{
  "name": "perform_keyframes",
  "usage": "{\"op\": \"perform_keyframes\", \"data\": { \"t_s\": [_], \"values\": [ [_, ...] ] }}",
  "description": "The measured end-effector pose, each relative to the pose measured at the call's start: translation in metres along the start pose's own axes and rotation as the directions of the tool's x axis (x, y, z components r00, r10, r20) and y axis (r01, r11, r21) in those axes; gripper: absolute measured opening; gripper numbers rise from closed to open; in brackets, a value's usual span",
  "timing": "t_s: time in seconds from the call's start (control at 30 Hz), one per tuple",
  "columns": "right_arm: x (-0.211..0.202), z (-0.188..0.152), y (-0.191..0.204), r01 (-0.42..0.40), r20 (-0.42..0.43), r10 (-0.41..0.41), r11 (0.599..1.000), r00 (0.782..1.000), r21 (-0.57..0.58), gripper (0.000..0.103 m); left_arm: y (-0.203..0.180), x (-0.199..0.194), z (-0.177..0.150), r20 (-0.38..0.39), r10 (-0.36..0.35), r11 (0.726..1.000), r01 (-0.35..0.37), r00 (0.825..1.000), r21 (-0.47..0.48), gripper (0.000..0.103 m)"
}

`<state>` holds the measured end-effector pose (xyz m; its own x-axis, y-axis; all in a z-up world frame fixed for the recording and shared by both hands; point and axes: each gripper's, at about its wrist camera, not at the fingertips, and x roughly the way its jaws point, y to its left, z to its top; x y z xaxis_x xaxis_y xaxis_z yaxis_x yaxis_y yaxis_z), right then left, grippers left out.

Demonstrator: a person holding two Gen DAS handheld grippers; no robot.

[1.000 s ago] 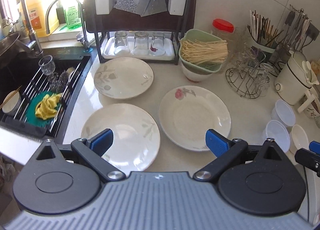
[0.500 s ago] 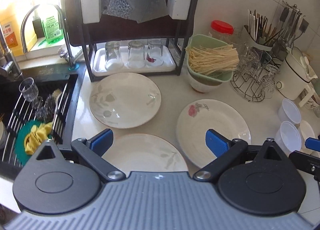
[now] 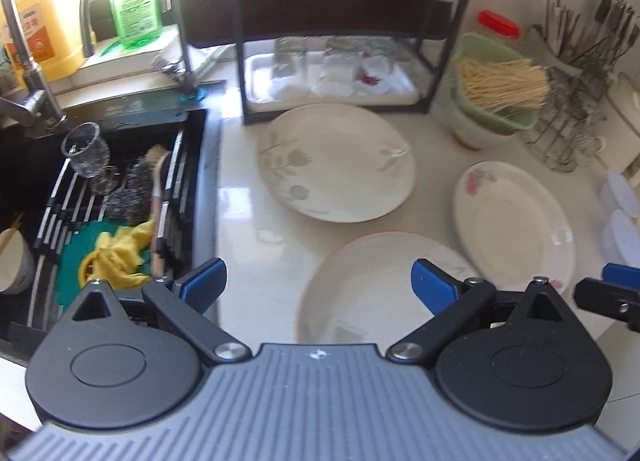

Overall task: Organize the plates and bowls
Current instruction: 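Move both grippers forward to the leaf-pattern plate beside the rose plate, then close both grippers on the rim of the leaf-pattern plate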

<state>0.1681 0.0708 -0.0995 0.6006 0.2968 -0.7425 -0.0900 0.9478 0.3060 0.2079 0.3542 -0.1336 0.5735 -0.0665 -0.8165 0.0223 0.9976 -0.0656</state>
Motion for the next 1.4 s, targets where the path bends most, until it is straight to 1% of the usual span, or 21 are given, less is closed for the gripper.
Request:
{"op": "perform_keyframes", "data": {
  "t_s": [0.07,0.13,0.27,0.33,0.43,0.47,0.53,0.57,0.6,0.63,0.7,0.73,0.8,0.83,0.87,0.93,1.0,1.07,1.23,1.3,1.4],
  "values": [
    [0.006,-0.004,0.005,-0.007,-0.006,0.007,1.0,1.0,0.003,0.094,0.006,0.006,-0.004,-0.011,0.046,0.999,-0.046,0.999,0.025,0.1],
    [0.011,-0.008,0.009,-0.007,-0.01,0.007,1.0,1.0,0.012,0.094,0.011,0.013,-0.009,-0.02,0.062,0.997,-0.061,0.998,0.052,0.1],
    [0.021,-0.014,0.018,-0.001,-0.023,0.001,1.0,1.0,-0.012,0.094,0.017,0.03,-0.017,-0.058,0.025,0.997,-0.021,0.998,0.069,0.1],
    [0.026,-0.016,0.021,0.003,-0.033,-0.004,0.999,0.999,-0.04,0.094,0.019,0.039,-0.019,-0.072,-0.008,0.999,0.011,0.997,0.037,0.1],
    [0.037,-0.016,0.02,-0.02,-0.065,0.018,0.999,0.998,-0.026,0.093,0.027,0.051,-0.023,-0.089,-0.074,0.997,0.071,0.993,-0.037,0.1],
    [0.041,-0.016,0.019,-0.024,-0.073,0.023,1.0,0.997,-0.014,0.09,0.028,0.055,-0.024,-0.095,-0.082,0.996,0.078,0.992,-0.049,0.1],
    [0.051,-0.017,0.017,-0.009,-0.1,0.009,1.0,0.995,0.003,0.071,0.031,0.061,-0.025,-0.104,-0.109,0.992,0.102,0.989,-0.071,0.099],
    [0.056,-0.018,0.015,-0.003,-0.118,0.005,1.0,0.993,0.013,0.07,0.033,0.064,-0.026,-0.107,-0.125,0.99,0.116,0.986,-0.086,0.099],
    [0.06,-0.019,0.013,0.002,-0.127,0.001,1.0,0.992,0.024,0.065,0.035,0.066,-0.026,-0.108,-0.143,0.986,0.132,0.984,-0.103,0.099],
    [0.064,-0.02,0.011,0.018,-0.13,-0.013,0.999,0.991,0.032,0.056,0.036,0.068,-0.026,-0.109,-0.167,0.981,0.154,0.98,-0.117,0.098],
    [0.07,-0.023,0.009,0.044,-0.14,-0.041,0.999,0.989,0.023,0.053,0.037,0.071,-0.025,-0.113,-0.205,0.973,0.19,0.972,-0.131,0.085],
    [0.072,-0.024,0.008,0.047,-0.141,-0.043,0.999,0.989,0.023,0.053,0.036,0.074,-0.024,-0.121,-0.22,0.969,0.203,0.968,-0.14,0.083],
    [0.076,-0.027,0.005,0.038,-0.154,-0.031,0.998,0.988,0.041,0.052,0.036,0.078,-0.023,-0.132,-0.245,0.963,0.226,0.96,-0.147,0.073],
    [0.079,-0.028,0.003,0.033,-0.167,-0.025,0.998,0.986,0.05,0.047,0.035,0.079,-0.023,-0.136,-0.252,0.962,0.232,0.958,-0.147,0.07],
    [0.082,-0.029,0.002,0.028,-0.181,-0.017,0.998,0.983,0.058,0.044,0.035,0.081,-0.022,-0.14,-0.257,0.961,0.236,0.956,-0.147,0.063],
    [0.087,-0.03,0.001,0.025,-0.204,-0.01,0.997,0.979,0.071,0.032,0.034,0.084,-0.021,-0.153,-0.273,0.956,0.251,0.95,-0.153,0.055],
    [0.089,-0.031,0.001,0.025,-0.21,-0.009,0.997,0.978,0.073,0.028,0.034,0.087,-0.022,-0.162,-0.283,0.954,0.259,0.945,-0.153,0.041],
    [0.089,-0.031,0.002,0.027,-0.207,-0.013,0.997,0.978,0.066,0.027,0.033,0.091,-0.021,-0.172,-0.281,0.955,0.257,0.944,-0.148,0.034],
    [0.096,-0.032,0.003,0.016,-0.226,0.0,0.997,0.974,0.07,0.016,0.035,0.097,-0.022,-0.181,-0.265,0.961,0.244,0.947,-0.132,0.022],
    [0.098,-0.033,0.004,0.014,-0.23,-0.003,0.999,0.973,0.048,0.015,0.036,0.098,-0.022,-0.171,-0.268,0.96,0.249,0.948,-0.127,0.021],
    [0.099,-0.032,0.003,0.004,-0.229,0.008,0.999,0.973,0.053,0.015,0.038,0.099,-0.021,-0.174,-0.276,0.958,0.256,0.945,-0.13,0.021]
  ]
}}
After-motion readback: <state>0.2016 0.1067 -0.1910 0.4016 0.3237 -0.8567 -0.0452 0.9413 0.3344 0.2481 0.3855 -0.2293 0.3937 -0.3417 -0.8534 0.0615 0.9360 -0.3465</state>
